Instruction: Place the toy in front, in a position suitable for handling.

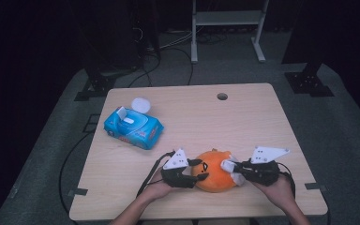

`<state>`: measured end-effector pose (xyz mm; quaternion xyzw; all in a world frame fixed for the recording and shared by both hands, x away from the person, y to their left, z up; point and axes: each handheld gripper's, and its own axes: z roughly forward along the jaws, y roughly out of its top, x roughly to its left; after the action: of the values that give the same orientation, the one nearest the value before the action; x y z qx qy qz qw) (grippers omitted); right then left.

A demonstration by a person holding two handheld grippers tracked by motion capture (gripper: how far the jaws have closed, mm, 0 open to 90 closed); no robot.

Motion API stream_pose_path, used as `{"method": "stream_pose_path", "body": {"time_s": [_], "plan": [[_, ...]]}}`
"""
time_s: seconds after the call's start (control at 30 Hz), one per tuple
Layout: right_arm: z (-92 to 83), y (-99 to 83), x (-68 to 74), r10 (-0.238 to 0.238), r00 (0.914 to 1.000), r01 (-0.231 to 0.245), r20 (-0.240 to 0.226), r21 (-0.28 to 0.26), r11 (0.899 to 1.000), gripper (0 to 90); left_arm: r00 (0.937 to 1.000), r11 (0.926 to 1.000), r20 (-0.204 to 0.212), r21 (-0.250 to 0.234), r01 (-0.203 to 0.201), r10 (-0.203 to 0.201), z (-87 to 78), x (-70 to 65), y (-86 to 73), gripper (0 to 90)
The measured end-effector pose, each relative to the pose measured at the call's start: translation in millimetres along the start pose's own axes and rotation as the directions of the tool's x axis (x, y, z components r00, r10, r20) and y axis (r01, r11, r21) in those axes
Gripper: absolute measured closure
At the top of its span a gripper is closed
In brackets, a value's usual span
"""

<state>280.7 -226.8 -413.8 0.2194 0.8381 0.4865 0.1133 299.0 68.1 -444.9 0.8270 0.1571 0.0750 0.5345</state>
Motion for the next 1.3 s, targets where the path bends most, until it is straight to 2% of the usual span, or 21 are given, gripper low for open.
{"method": "stream_pose_path", "body": {"time_s": [0.03,0.1,0.13,0.2,0.23,0.27,0.3,0.4,0.43,0.5,0.6,0.63,0.77,0.8,0.87,0.9,0.93,1.0,1.03,1.07,1.3], "plan": [[4.7,7.2,9.3,-0.034,0.9981,0.031,-0.052,-0.046,0.998,85.5,1.0000,1.0000,-0.003,0.000,-0.003,0.003,0.5,-0.7,0.4,44.3],[8.4,10.2,13.9,-0.057,0.9961,0.054,-0.068,-0.051,0.997,85.5,1.0000,1.0000,-0.005,0.001,-0.003,0.003,0.5,-0.9,0.4,44.3],[13.8,12.6,17.8,-0.084,0.9949,0.082,-0.055,-0.031,0.996,85.5,0.9999,1.0000,-0.007,0.003,-0.008,0.008,0.2,-1.1,0.2,44.3],[19.9,11.1,17.3,-0.082,0.9958,0.082,-0.040,-0.006,0.997,85.7,0.9997,0.9998,-0.013,0.004,-0.019,0.019,-0.6,-1.6,-0.1,43.4],[21.9,5.5,10.4,-0.046,0.9981,0.046,-0.040,-0.003,0.999,85.8,0.9996,0.9995,-0.010,-0.015,-0.027,0.027,-3.2,-1.2,0.9,40.8],[21.9,5.5,10.4,-0.046,0.9981,0.046,-0.040,-0.003,0.999,85.8,0.9996,0.9995,-0.010,-0.015,-0.027,0.027,-3.2,-1.2,0.9,36.8],[21.6,4.0,8.8,-0.035,0.9985,0.035,-0.041,-0.006,0.999,85.8,0.9993,0.9982,-0.013,-0.049,-0.035,0.034,-5.9,-1.0,2.6,36.8],[19.2,-0.2,9.5,-0.019,0.9988,0.018,-0.046,-0.024,1.000,85.8,0.9994,0.9975,-0.032,-0.070,-0.012,0.010,-8.1,2.5,5.2,27.3],[19.4,-2.4,12.8,-0.017,0.9989,0.016,-0.045,-0.023,1.000,85.7,0.9992,0.9990,-0.024,-0.033,-0.031,0.030,-3.5,2.4,2.8,27.5],[19.4,-2.9,13.7,-0.019,0.9989,0.019,-0.042,-0.024,1.000,85.7,0.9987,0.9987,-0.018,-0.016,-0.048,0.047,0.0,1.1,-0.1,29.0],[16.1,-2.9,13.3,-0.039,0.9992,0.039,-0.013,-0.010,0.999,85.8,0.9982,0.9991,-0.047,-0.018,-0.038,0.037,3.7,0.4,-1.0,36.6],[11.7,-5.6,5.6,-0.014,0.9994,0.014,0.032,0.004,1.000,85.8,0.9976,0.9990,-0.055,-0.015,-0.042,0.041,4.2,0.6,-0.8,38.6],[6.3,-12.3,-5.2,0.033,0.9970,-0.034,0.070,0.012,0.999,85.8,0.9987,0.9995,-0.044,-0.020,-0.025,0.025,4.9,2.2,-2.8,39.1],[4.4,-12.4,-4.0,0.059,0.9966,-0.058,0.058,-0.017,0.998,85.8,0.9985,0.9994,-0.044,-0.010,-0.033,0.032,5.4,1.3,-2.1,39.4],[5.1,-10.9,-1.1,0.053,0.9974,-0.051,0.050,-0.026,0.998,85.7,0.9982,0.9992,-0.045,-0.006,-0.039,0.039,6.0,0.6,-1.7,40.2],[8.0,-5.0,9.0,0.012,0.9994,-0.015,-0.032,-0.077,0.997,85.6,0.9981,0.9990,-0.043,-0.003,-0.045,0.045,6.9,0.2,-1.0,40.5],[9.6,-3.2,12.3,0.003,0.9978,-0.009,-0.066,-0.096,0.995,85.6,0.9985,0.9996,-0.047,0.000,-0.029,0.029,7.6,0.3,0.0,40.7],[12.9,-0.7,16.6,-0.017,0.9967,0.009,-0.080,-0.099,0.995,85.6,0.9988,0.9998,-0.044,0.000,-0.019,0.019,8.3,0.4,0.1,40.9],[19.6,2.2,20.5,-0.065,0.9970,0.063,-0.041,-0.048,0.997,85.8,0.9988,0.9999,-0.047,0.000,-0.015,0.015,8.6,-0.7,0.1,41.2],[19.6,2.2,20.5,-0.065,0.9970,0.063,-0.041,-0.048,0.997,85.8,0.9988,0.9999,-0.047,0.000,-0.015,0.015,8.6,-0.7,0.1,41.3],[6.3,-16.3,-4.9,0.049,0.9979,-0.047,0.042,-0.043,0.998,85.9,0.9981,0.9998,-0.058,-0.003,-0.021,0.021,9.4,-4.9,-0.1,41.4]]}}
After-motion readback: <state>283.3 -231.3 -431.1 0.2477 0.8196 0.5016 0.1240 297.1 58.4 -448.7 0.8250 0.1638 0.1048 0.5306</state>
